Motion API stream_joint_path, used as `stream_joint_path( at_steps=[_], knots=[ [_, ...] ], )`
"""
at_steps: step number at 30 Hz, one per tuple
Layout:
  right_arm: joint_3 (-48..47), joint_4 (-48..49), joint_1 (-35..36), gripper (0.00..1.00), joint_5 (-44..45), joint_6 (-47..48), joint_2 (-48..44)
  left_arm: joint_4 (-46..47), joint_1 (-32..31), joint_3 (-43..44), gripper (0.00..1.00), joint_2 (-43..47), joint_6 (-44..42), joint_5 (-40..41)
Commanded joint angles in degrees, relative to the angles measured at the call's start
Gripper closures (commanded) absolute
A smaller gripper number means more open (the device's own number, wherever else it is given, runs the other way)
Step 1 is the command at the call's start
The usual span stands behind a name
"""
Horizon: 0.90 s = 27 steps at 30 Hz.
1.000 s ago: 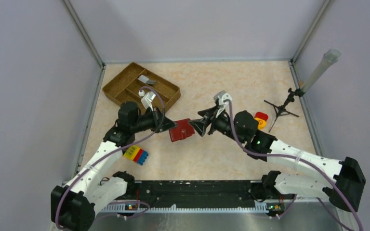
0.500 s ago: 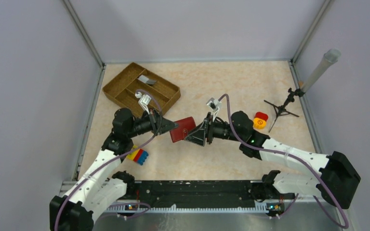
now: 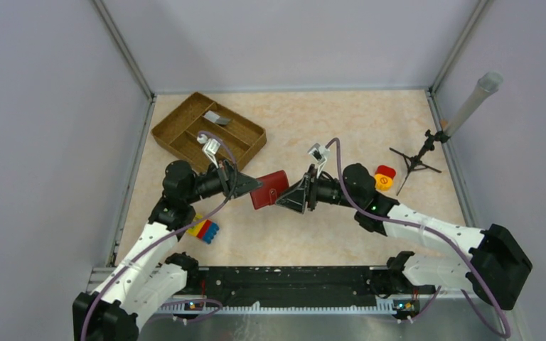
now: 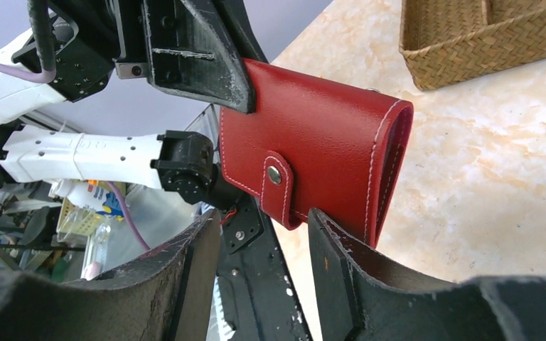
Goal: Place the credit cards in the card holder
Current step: Open the card holder at the center of the board.
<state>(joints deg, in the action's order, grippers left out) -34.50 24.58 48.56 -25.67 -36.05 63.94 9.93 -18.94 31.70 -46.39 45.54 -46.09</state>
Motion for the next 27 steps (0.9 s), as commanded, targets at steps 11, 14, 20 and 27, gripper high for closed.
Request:
stream_joint_path(
  at_steps=[11,14,20,27],
  knots=[
    [-3.91,12.78,-1.41,0.62,-11.49,-0.68,6.51,13.44,-0.08,-2.47,1.0,0.12,7.64,-4.7],
    [-3.54,14.69,-1.23,0.7,-11.42,-1.12,6.38,13.52,-0.13,-2.69,1.0,-0.11,7.68,-4.09],
    [-3.48,18.05,-0.54,0.84,-9.48,-0.72,6.67,13.76,-0.13,-3.22,1.0,-0.79,8.48,-3.6],
    [-6.83,11.38,2.68,1.0,-8.32,6.59,6.82,6.54,-0.11,-2.77,1.0,-0.9,8.47,2.07]
  ],
)
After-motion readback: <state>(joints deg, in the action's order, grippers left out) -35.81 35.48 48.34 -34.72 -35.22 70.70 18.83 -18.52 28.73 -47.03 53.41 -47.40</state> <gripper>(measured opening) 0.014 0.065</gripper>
